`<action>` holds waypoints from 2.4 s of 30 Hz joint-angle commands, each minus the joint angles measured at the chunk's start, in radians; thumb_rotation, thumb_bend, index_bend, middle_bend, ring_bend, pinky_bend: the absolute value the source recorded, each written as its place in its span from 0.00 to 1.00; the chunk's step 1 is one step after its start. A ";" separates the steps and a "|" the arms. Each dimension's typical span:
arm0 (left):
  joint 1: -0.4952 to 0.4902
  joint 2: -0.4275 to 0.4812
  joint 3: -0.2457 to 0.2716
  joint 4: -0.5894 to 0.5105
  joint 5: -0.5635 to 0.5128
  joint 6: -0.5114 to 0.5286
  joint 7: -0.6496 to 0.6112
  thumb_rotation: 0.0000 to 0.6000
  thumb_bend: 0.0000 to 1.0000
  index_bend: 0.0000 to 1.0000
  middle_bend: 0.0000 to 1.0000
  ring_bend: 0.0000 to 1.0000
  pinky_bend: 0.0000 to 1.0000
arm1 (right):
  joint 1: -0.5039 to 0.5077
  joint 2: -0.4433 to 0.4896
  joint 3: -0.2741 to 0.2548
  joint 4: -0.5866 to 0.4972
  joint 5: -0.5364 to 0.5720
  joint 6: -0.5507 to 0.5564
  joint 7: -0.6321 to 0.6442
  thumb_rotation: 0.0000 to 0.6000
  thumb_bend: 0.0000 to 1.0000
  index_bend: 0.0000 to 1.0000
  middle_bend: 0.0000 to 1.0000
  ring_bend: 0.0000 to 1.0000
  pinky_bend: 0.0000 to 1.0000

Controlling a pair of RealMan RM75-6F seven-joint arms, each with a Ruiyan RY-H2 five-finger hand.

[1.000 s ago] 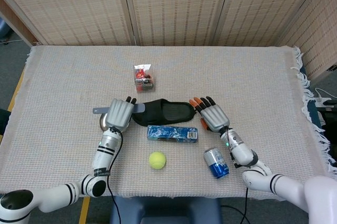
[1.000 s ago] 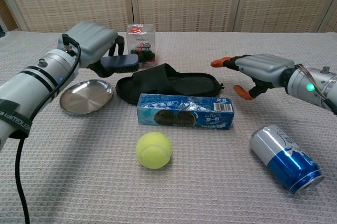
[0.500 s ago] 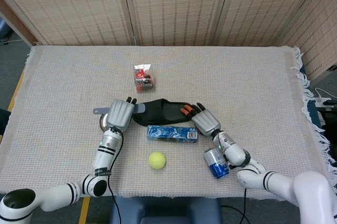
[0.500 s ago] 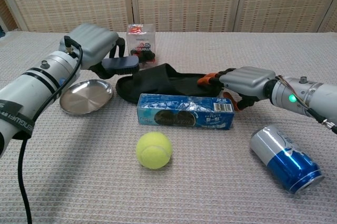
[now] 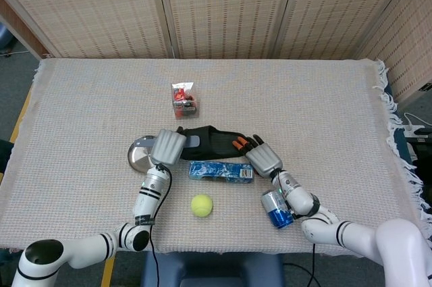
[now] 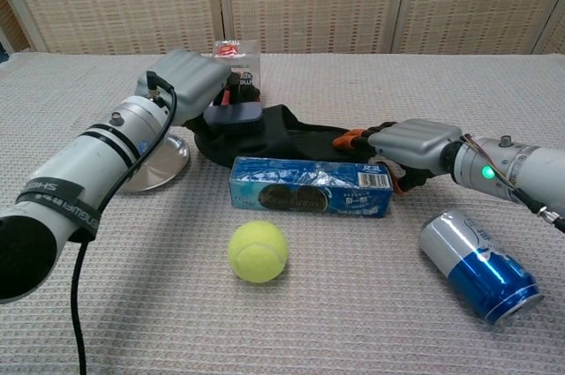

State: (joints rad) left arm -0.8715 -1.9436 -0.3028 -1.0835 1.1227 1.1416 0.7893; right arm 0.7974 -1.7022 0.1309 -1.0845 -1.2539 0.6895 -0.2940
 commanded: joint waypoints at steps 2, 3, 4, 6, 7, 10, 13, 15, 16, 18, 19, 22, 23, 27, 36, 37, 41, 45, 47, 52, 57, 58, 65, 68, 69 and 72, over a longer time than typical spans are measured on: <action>-0.011 -0.021 0.003 0.008 0.012 0.013 -0.001 1.00 0.38 0.54 0.60 0.90 1.00 | 0.002 0.008 -0.003 -0.012 0.008 0.004 -0.012 1.00 0.82 0.00 0.00 0.00 0.00; -0.014 -0.029 0.004 0.013 0.018 0.023 0.000 1.00 0.38 0.54 0.60 0.90 1.00 | 0.002 0.010 -0.005 -0.015 0.011 0.005 -0.016 1.00 0.82 0.00 0.00 0.00 0.00; -0.016 -0.034 0.008 0.020 0.027 0.031 0.004 1.00 0.38 0.54 0.60 0.90 1.00 | 0.001 0.012 -0.005 -0.019 0.014 0.005 -0.017 1.00 0.82 0.00 0.00 0.00 0.00; -0.018 -0.049 0.015 0.038 0.038 0.042 0.006 1.00 0.38 0.54 0.60 0.90 1.00 | 0.001 0.017 -0.004 -0.025 0.021 0.008 -0.016 1.00 0.82 0.00 0.00 0.00 0.00; -0.019 -0.055 0.016 0.046 0.038 0.041 0.005 1.00 0.38 0.54 0.60 0.90 1.00 | 0.001 0.018 -0.004 -0.026 0.024 0.009 -0.014 1.00 0.82 0.00 0.00 0.00 0.00; -0.021 -0.071 0.022 0.084 0.037 0.034 0.013 1.00 0.38 0.54 0.60 0.90 1.00 | 0.001 0.025 -0.006 -0.032 0.028 0.007 -0.010 1.00 0.82 0.00 0.00 0.00 0.00; -0.022 -0.087 0.027 0.120 0.038 0.029 0.011 1.00 0.38 0.54 0.60 0.90 1.00 | 0.001 0.030 -0.010 -0.036 0.027 0.012 -0.009 1.00 0.82 0.00 0.00 0.00 0.00; -0.023 -0.098 0.033 0.147 0.047 0.032 0.011 1.00 0.38 0.54 0.60 0.90 1.00 | 0.002 0.033 -0.009 -0.037 0.029 0.013 -0.007 1.00 0.82 0.00 0.00 0.00 0.00; -0.023 -0.103 0.034 0.156 0.048 0.031 0.008 1.00 0.38 0.54 0.60 0.90 1.00 | 0.003 0.034 -0.009 -0.037 0.030 0.014 -0.006 1.00 0.82 0.00 0.00 0.00 0.00; -0.021 -0.110 0.033 0.174 0.046 0.027 0.002 1.00 0.38 0.54 0.60 0.90 1.00 | 0.004 0.037 -0.012 -0.036 0.032 0.013 -0.009 1.00 0.82 0.00 0.00 0.00 0.00; -0.020 -0.111 0.032 0.181 0.046 0.026 0.000 1.00 0.38 0.54 0.60 0.90 1.00 | 0.005 0.038 -0.013 -0.036 0.033 0.013 -0.009 1.00 0.82 0.00 0.00 0.00 0.00; -0.013 -0.109 0.030 0.197 0.040 0.021 -0.001 1.00 0.38 0.55 0.60 0.90 1.00 | 0.006 0.042 -0.013 -0.038 0.038 0.012 -0.009 1.00 0.82 0.00 0.00 0.00 0.00; -0.010 -0.108 0.030 0.200 0.037 0.019 0.000 1.00 0.38 0.55 0.60 0.90 1.00 | 0.006 0.043 -0.013 -0.040 0.039 0.012 -0.008 1.00 0.82 0.00 0.00 0.00 0.00; -0.001 -0.107 0.033 0.226 0.035 0.014 0.000 1.00 0.38 0.55 0.61 0.90 1.00 | 0.008 0.046 -0.016 -0.045 0.044 0.012 -0.013 1.00 0.82 0.00 0.00 0.00 0.00; 0.002 -0.104 0.032 0.233 0.045 0.016 0.001 1.00 0.38 0.56 0.62 0.90 1.00 | 0.011 0.046 -0.022 -0.046 0.056 0.012 -0.019 1.00 0.82 0.00 0.00 0.00 0.00; 0.002 -0.104 0.033 0.228 0.048 0.017 0.002 1.00 0.38 0.56 0.62 0.90 1.00 | 0.012 0.046 -0.022 -0.046 0.056 0.012 -0.019 1.00 0.82 0.00 0.00 0.00 0.00; -0.004 -0.110 0.037 0.214 0.069 0.030 -0.002 1.00 0.38 0.56 0.62 0.90 1.00 | 0.012 0.046 -0.024 -0.046 0.059 0.013 -0.018 1.00 0.82 0.00 0.00 0.00 0.00; -0.010 -0.121 0.041 0.220 0.085 0.033 -0.005 1.00 0.38 0.56 0.62 0.90 1.00 | 0.013 0.047 -0.026 -0.046 0.062 0.011 -0.017 1.00 0.82 0.00 0.00 0.00 0.00; -0.012 -0.126 0.044 0.232 0.089 0.031 -0.004 1.00 0.38 0.56 0.62 0.90 1.00 | 0.014 0.047 -0.026 -0.047 0.062 0.011 -0.014 1.00 0.82 0.00 0.00 0.00 0.00; -0.010 -0.137 0.049 0.280 0.096 0.027 -0.002 1.00 0.38 0.56 0.62 0.90 1.00 | 0.015 0.051 -0.028 -0.049 0.058 0.014 -0.010 1.00 0.82 0.00 0.00 0.00 0.00; -0.006 -0.132 0.040 0.306 0.092 0.024 -0.004 1.00 0.38 0.56 0.63 0.90 1.00 | 0.015 0.057 -0.030 -0.051 0.055 0.017 -0.005 1.00 0.82 0.00 0.00 0.00 0.00; -0.002 -0.128 0.038 0.307 0.089 0.023 -0.005 1.00 0.38 0.57 0.63 0.90 1.00 | 0.014 0.060 -0.031 -0.052 0.053 0.019 -0.005 1.00 0.82 0.00 0.00 0.00 0.00; 0.039 -0.081 0.036 0.269 0.065 0.009 -0.020 1.00 0.38 0.57 0.63 0.90 1.00 | 0.007 0.098 -0.024 -0.096 0.036 0.040 0.029 1.00 0.71 0.00 0.00 0.00 0.00; 0.061 -0.045 0.043 0.203 0.076 0.031 -0.035 1.00 0.38 0.57 0.63 0.90 1.00 | -0.003 0.142 -0.004 -0.156 0.019 0.063 0.095 1.00 0.40 0.00 0.00 0.00 0.00; 0.070 -0.030 0.049 0.174 0.082 0.041 -0.034 1.00 0.38 0.57 0.63 0.90 1.00 | -0.007 0.161 0.007 -0.181 0.014 0.073 0.129 1.00 0.32 0.00 0.00 0.00 0.00; 0.090 0.004 0.062 0.105 0.091 0.061 -0.014 1.00 0.38 0.57 0.63 0.90 1.00 | -0.017 0.205 0.036 -0.232 0.004 0.103 0.193 1.00 0.21 0.00 0.00 0.00 0.00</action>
State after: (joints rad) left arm -0.8015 -1.9697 -0.2524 -0.9336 1.2048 1.1840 0.7665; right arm 0.7917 -1.5373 0.1401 -1.2715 -1.2361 0.7641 -0.1509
